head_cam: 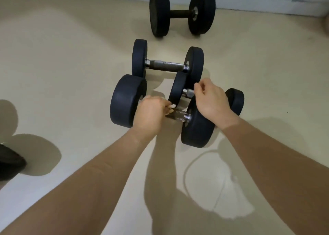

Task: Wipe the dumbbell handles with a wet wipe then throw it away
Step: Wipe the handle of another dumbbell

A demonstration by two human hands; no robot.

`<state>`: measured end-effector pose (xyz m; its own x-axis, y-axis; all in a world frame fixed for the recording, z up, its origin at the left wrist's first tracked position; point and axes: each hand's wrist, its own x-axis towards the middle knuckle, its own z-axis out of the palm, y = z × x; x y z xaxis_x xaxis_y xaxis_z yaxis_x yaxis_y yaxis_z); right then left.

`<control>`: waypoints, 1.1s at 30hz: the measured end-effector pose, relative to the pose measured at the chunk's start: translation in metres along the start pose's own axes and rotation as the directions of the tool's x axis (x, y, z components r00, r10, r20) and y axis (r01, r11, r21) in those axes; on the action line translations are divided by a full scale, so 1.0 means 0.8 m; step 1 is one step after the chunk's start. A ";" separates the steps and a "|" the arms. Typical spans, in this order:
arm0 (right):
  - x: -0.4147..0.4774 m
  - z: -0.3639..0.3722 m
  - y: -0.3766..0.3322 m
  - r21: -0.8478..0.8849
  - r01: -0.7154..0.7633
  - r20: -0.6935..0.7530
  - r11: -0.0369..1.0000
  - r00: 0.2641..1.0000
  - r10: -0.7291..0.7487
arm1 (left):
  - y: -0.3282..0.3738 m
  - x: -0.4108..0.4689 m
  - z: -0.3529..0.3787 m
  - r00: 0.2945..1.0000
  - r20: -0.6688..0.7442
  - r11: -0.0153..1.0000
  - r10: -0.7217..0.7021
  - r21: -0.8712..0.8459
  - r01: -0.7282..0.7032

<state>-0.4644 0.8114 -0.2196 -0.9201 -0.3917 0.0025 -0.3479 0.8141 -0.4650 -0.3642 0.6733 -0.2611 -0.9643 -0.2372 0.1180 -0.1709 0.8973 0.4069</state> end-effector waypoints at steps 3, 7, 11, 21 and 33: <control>0.006 0.003 0.001 -0.062 0.009 -0.118 0.998 0.993 -0.017 | -0.010 0.003 0.007 0.980 -0.153 0.990 -0.125 0.050 0.134; 0.012 0.004 0.008 -0.106 0.007 -0.152 0.994 0.988 -0.023 | 0.057 0.004 0.020 0.997 -0.047 0.987 -0.055 -0.156 0.047; 0.023 0.000 0.012 -0.023 -0.042 -0.120 0.999 0.992 0.039 | 0.017 0.008 0.011 0.993 -0.009 0.993 0.121 0.003 -0.121; 0.022 -0.002 0.014 0.029 -0.056 -0.113 0.998 0.992 0.059 | 0.031 0.009 0.015 0.977 0.057 0.974 0.207 0.077 -0.211; -0.040 0.030 0.000 -0.319 0.008 -0.112 0.948 0.993 -0.046 | 0.036 0.012 0.011 0.951 0.057 0.944 0.304 0.115 -0.309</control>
<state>-0.4304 0.8135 -0.2409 -0.9173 -0.3787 0.1229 -0.3948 0.9050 -0.1583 -0.3797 0.6999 -0.2561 -0.9805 0.0684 0.1841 0.1128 0.9634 0.2431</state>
